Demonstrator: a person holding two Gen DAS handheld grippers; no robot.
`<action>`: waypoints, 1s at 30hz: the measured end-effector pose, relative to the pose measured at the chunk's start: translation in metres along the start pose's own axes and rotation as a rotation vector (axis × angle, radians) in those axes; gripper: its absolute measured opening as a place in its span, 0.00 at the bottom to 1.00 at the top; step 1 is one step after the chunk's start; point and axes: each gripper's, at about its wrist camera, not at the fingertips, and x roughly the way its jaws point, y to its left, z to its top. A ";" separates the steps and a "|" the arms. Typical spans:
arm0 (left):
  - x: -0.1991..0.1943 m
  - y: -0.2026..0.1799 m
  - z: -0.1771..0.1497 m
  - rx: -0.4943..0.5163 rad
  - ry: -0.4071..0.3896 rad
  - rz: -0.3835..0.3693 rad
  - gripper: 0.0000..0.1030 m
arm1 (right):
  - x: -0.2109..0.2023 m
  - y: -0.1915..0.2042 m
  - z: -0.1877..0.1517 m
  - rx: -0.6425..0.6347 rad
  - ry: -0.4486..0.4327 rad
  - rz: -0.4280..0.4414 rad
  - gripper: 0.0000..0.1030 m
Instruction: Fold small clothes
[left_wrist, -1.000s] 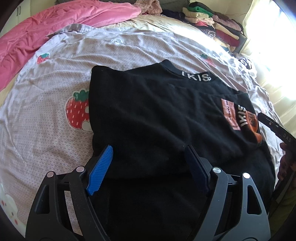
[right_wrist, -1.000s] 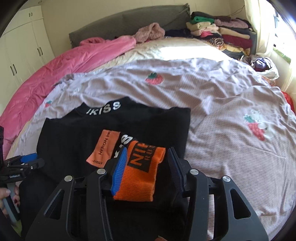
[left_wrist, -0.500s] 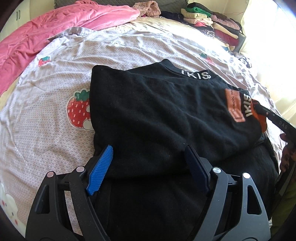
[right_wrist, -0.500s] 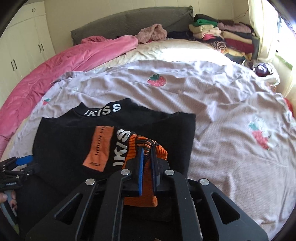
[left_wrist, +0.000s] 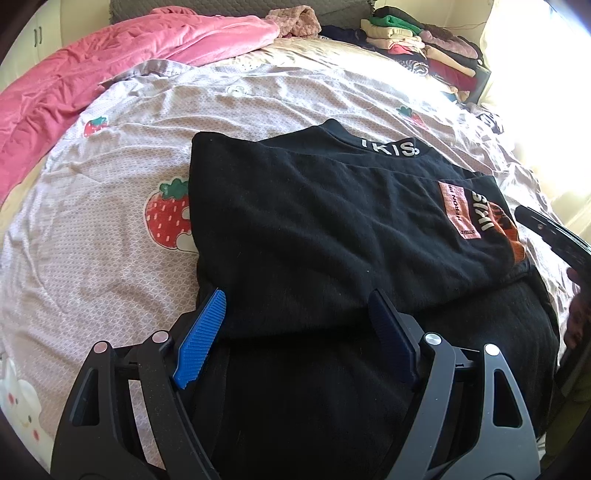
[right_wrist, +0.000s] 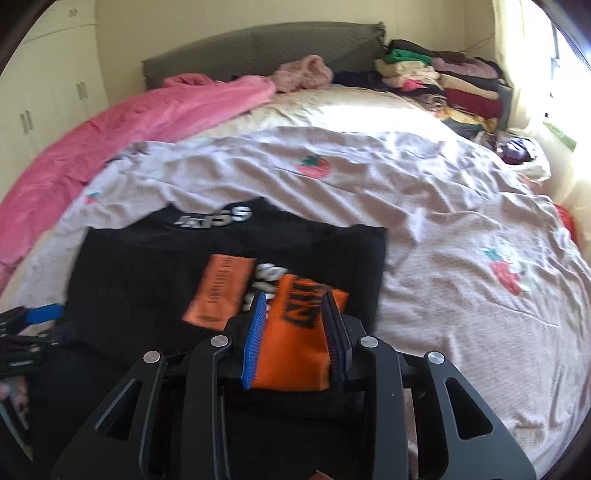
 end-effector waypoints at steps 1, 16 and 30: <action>-0.001 0.000 0.000 0.002 -0.001 0.002 0.70 | -0.002 0.006 -0.001 -0.008 -0.001 0.024 0.29; -0.009 0.001 -0.010 0.001 -0.007 0.005 0.70 | 0.023 0.038 -0.029 -0.086 0.178 0.098 0.27; -0.028 0.011 -0.022 -0.047 -0.026 -0.009 0.70 | -0.022 0.030 -0.028 -0.064 0.098 0.098 0.49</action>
